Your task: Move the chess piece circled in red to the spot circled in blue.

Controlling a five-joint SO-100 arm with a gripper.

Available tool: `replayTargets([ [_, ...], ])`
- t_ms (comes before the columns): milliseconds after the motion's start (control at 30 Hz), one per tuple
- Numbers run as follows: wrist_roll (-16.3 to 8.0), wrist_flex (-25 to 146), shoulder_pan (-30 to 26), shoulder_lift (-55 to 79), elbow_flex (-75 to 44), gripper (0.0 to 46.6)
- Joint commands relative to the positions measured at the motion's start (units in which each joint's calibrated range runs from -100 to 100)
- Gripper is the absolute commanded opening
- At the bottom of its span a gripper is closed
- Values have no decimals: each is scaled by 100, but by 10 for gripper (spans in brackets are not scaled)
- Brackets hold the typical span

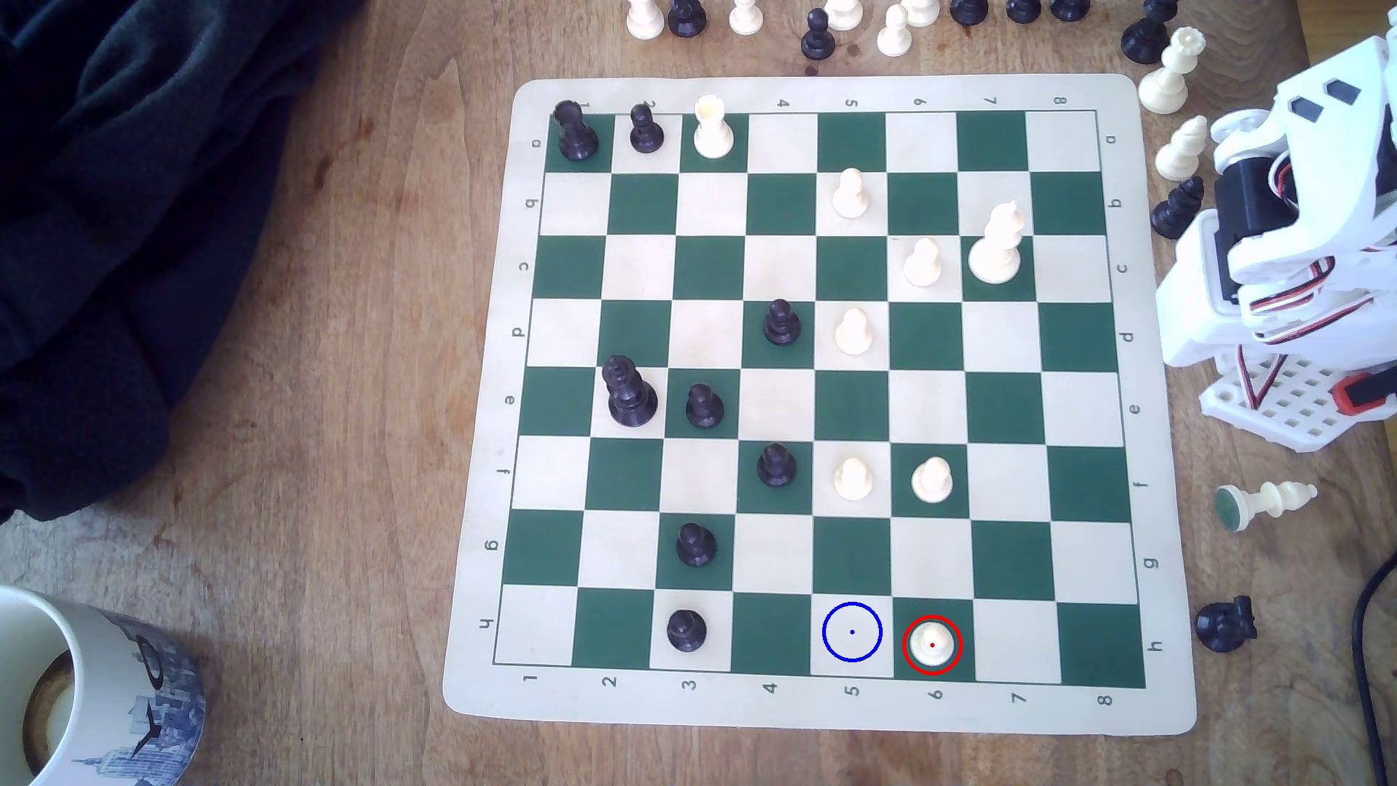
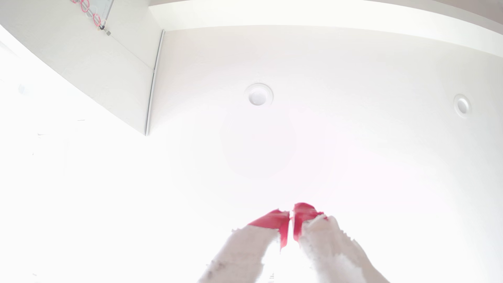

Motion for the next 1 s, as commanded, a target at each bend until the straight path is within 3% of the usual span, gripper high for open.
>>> replayTargets([
  [0, 20, 142, -53, -20, 126, 2],
  [500, -15, 5818, -178, -11, -145, 2],
  [700, -24, 9987, -405, -11, -2258, 2],
  [767, -34, 10896, -397, -3, -2639, 41],
  [867, -29, 12444, -570, 23, -3373, 2],
  [900, 5, 12780, -671, 82, -3554, 2],
  [967, 337, 13345, -898, 354, -3935, 2],
])
